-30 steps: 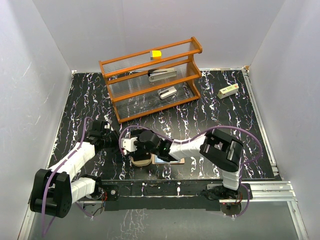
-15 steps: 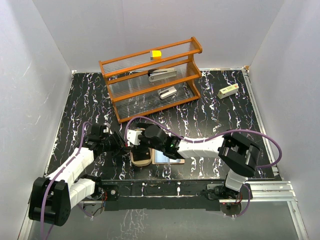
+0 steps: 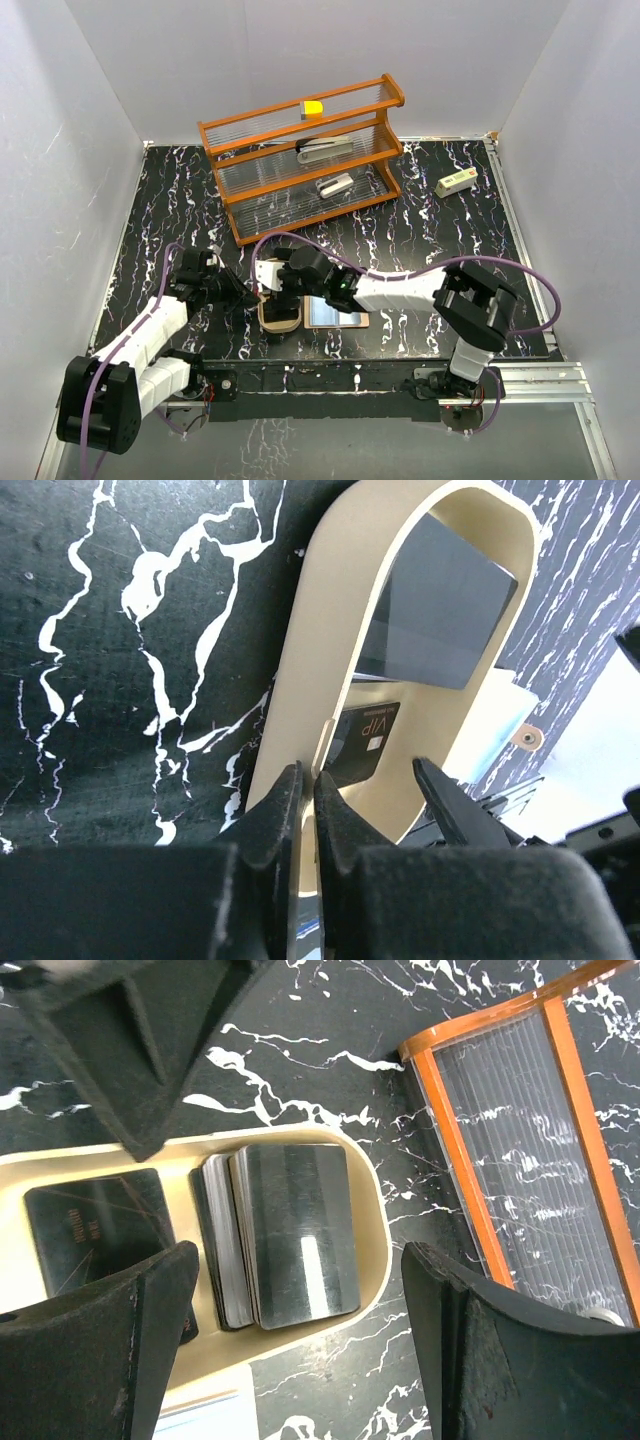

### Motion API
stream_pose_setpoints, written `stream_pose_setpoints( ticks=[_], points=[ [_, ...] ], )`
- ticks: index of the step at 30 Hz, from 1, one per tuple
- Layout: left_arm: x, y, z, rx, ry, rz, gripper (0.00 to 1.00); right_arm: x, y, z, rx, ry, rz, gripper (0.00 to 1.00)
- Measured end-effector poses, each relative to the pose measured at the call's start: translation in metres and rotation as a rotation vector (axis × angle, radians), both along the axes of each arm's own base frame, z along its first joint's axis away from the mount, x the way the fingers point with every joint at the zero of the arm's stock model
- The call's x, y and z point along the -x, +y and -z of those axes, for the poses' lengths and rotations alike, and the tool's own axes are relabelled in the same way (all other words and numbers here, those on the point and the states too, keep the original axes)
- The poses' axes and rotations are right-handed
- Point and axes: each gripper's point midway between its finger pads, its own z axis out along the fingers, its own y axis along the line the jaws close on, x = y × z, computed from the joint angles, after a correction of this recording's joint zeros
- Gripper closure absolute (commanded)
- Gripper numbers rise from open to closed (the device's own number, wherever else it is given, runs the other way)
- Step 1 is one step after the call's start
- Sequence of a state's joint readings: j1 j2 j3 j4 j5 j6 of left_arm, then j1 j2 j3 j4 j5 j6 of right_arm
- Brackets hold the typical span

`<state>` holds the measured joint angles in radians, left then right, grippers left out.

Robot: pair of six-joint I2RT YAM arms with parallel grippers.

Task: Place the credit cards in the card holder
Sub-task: Pick up the credit card from the storage box.

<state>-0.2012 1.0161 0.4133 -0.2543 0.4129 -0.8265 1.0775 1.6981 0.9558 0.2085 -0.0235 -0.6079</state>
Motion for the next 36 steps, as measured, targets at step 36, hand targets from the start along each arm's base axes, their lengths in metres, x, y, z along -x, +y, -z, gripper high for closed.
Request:
stream_pose_setpoints(
  ticks=[36],
  points=[
    [-0.005, 0.0, -0.002, 0.0, -0.014, -0.019, 0.92, -0.008, 0.018, 0.051, 0.167, 0.035, -0.136, 0.48]
  ],
)
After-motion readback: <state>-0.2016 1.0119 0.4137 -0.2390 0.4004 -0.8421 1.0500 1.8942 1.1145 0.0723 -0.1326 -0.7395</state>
